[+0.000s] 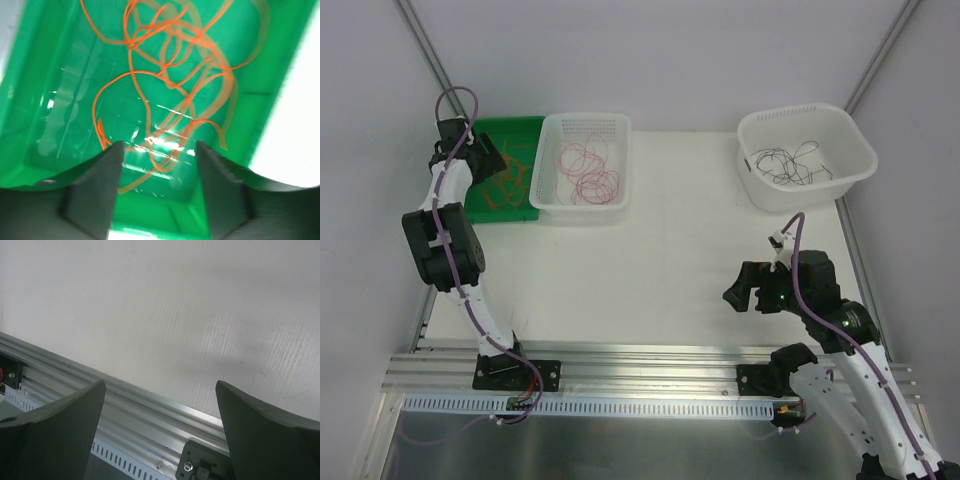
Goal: Untangle the cables
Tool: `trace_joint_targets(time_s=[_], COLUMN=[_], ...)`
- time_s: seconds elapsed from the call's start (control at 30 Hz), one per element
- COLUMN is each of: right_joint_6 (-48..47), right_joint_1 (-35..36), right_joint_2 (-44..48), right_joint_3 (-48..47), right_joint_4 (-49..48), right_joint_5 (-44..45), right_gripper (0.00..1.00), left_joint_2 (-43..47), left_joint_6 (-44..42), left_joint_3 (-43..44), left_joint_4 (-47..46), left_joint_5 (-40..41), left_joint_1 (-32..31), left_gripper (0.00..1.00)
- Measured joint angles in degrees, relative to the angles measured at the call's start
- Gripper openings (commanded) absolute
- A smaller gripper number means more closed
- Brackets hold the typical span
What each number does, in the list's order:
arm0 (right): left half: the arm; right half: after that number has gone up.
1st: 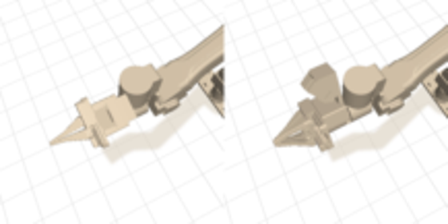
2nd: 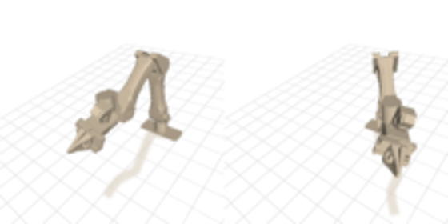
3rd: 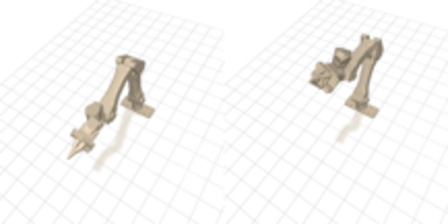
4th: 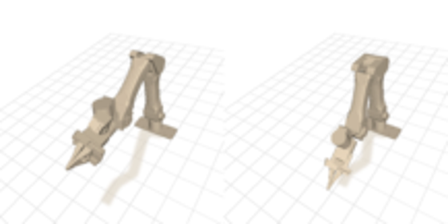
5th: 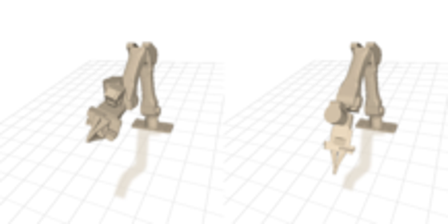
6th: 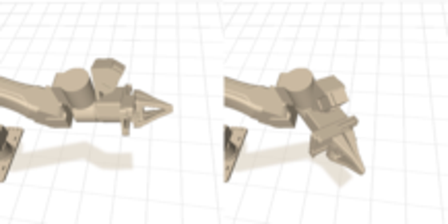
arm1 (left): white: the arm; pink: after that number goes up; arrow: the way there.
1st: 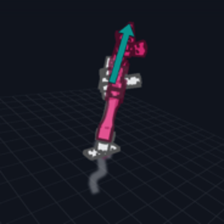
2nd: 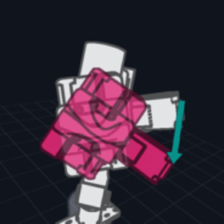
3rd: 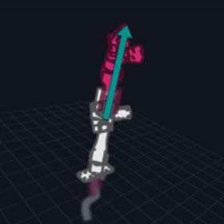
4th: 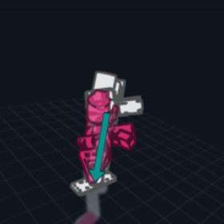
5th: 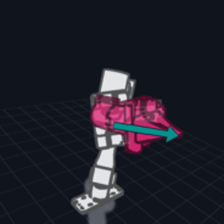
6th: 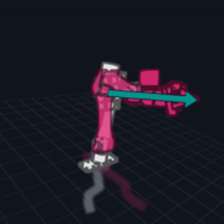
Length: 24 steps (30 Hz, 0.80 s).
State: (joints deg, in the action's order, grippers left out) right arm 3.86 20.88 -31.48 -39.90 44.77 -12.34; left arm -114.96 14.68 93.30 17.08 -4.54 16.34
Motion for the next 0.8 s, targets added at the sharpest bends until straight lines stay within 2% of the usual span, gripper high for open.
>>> trace_joint_targets(time_s=[0.1,0.2,0.43,0.57,0.73,0.8], right_joint_6=[-0.1,-0.5,-2.1,-3.0,-4.1,-4.3], right_joint_1=[0.0,0.0,0.0,0.0,0.0,0.0], right_joint_2=[1.9,3.5,6.6,8.6,12.1,13.3], right_joint_3=[-2.1,-5.0,-12.7,-17.6,-21.2,-21.7], right_joint_4=[2.3,4.9,10.8,14.1,16.2,16.5], right_joint_5=[0.8,2.4,8.7,13.3,18.7,20.5], right_gripper=[0.97,0.97,0.97,0.97,0.97,0.97], left_joint_2=[6.7,15.8,41.0,57.3,79.7,85.7], left_joint_6=[1.0,1.8,2.6,2.3,0.9,0.1], left_joint_3=[-1.8,-5.0,-19.5,-27.4,-31.6,-31.5], left_joint_4=[-0.1,-1.1,-1.6,1.6,7.8,10.0], left_joint_5=[-0.8,-2.0,-4.9,-6.8,-7.7,-8.1], left_joint_1=[-0.3,-0.6,-0.7,-0.7,-1.9,-3.4], left_gripper=[0.89,0.99,0.99,0.99,0.99,0.99])
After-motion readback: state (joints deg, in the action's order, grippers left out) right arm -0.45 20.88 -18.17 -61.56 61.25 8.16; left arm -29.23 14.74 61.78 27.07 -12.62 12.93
